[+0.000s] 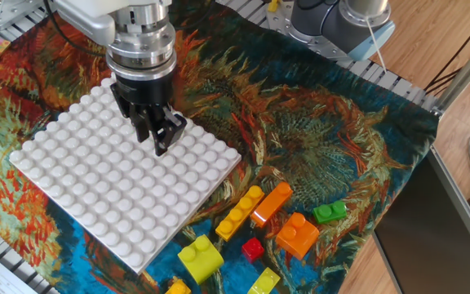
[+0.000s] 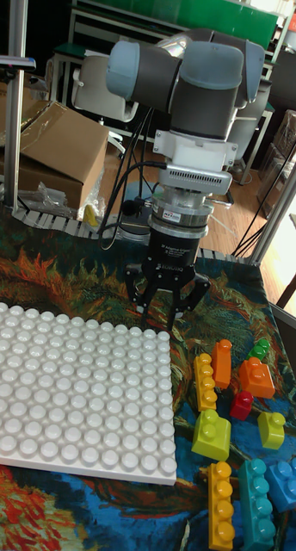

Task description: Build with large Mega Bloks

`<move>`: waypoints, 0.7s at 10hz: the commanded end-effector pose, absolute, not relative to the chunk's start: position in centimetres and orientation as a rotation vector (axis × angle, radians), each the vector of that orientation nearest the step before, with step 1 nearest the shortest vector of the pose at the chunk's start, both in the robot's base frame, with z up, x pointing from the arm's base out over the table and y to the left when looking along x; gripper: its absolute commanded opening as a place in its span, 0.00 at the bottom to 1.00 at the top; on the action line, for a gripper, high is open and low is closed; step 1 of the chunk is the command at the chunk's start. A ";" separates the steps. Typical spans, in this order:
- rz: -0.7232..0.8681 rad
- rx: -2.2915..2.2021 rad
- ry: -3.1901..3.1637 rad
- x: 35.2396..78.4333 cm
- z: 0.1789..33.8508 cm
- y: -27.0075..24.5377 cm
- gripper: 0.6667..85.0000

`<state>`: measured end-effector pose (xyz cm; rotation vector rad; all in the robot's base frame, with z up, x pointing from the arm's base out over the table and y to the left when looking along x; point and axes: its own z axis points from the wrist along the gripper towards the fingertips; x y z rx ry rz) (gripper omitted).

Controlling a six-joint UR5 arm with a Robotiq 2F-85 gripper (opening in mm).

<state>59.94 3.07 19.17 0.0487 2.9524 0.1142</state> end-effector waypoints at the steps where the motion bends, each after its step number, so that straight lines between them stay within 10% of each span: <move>1: 0.146 0.005 3.030 58.1 18.9 4.0 0.51; 7: 0.061 -0.132 3.078 56.9 18.4 2.8 0.51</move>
